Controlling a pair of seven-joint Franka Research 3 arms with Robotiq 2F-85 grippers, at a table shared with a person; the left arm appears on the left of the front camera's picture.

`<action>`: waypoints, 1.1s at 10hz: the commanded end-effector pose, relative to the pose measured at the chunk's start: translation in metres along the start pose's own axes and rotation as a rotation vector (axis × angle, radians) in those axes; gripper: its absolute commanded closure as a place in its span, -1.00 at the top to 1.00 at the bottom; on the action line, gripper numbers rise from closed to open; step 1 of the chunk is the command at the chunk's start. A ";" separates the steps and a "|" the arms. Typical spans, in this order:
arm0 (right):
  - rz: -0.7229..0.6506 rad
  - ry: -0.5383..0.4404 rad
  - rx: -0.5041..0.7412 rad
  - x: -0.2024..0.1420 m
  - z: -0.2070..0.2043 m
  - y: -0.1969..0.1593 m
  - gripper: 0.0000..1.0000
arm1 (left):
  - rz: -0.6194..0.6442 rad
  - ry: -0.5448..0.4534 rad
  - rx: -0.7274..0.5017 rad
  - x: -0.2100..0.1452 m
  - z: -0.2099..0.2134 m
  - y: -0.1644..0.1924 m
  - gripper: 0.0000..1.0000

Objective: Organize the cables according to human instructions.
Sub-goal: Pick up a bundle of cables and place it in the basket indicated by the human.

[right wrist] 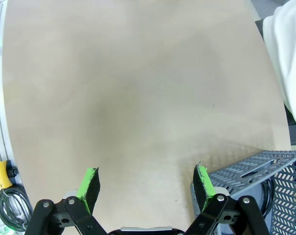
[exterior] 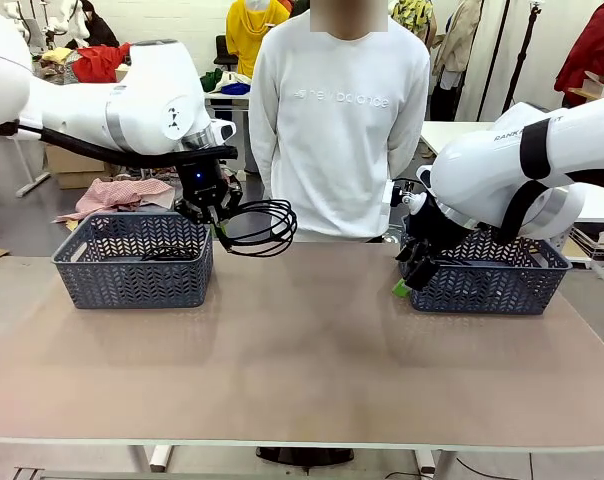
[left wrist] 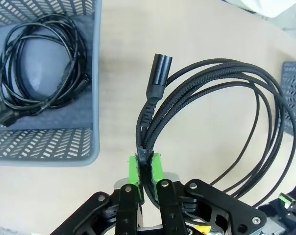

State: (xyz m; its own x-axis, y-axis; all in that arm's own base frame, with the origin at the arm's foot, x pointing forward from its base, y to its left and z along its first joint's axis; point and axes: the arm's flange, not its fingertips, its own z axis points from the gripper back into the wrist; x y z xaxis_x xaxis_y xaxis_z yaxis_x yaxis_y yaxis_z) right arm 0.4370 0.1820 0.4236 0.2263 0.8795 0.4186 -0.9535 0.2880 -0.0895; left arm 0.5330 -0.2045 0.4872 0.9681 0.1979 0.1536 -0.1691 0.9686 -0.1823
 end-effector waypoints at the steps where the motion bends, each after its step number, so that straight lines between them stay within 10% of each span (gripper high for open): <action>1: 0.009 -0.001 0.000 0.000 0.001 0.001 1.00 | 0.018 -0.015 0.016 0.001 0.003 0.001 -0.91; 11: 0.009 -0.001 0.000 0.000 0.001 0.001 1.00 | -0.071 0.003 0.042 0.041 0.032 0.116 -0.75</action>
State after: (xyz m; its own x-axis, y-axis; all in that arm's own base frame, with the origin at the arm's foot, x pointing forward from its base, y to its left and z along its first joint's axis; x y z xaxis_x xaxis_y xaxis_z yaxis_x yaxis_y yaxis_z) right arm 0.4370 0.1819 0.4236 0.2266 0.8794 0.4186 -0.9534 0.2882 -0.0894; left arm 0.5509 -0.0901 0.5029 0.9775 0.1390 0.1589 -0.1192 0.9845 -0.1284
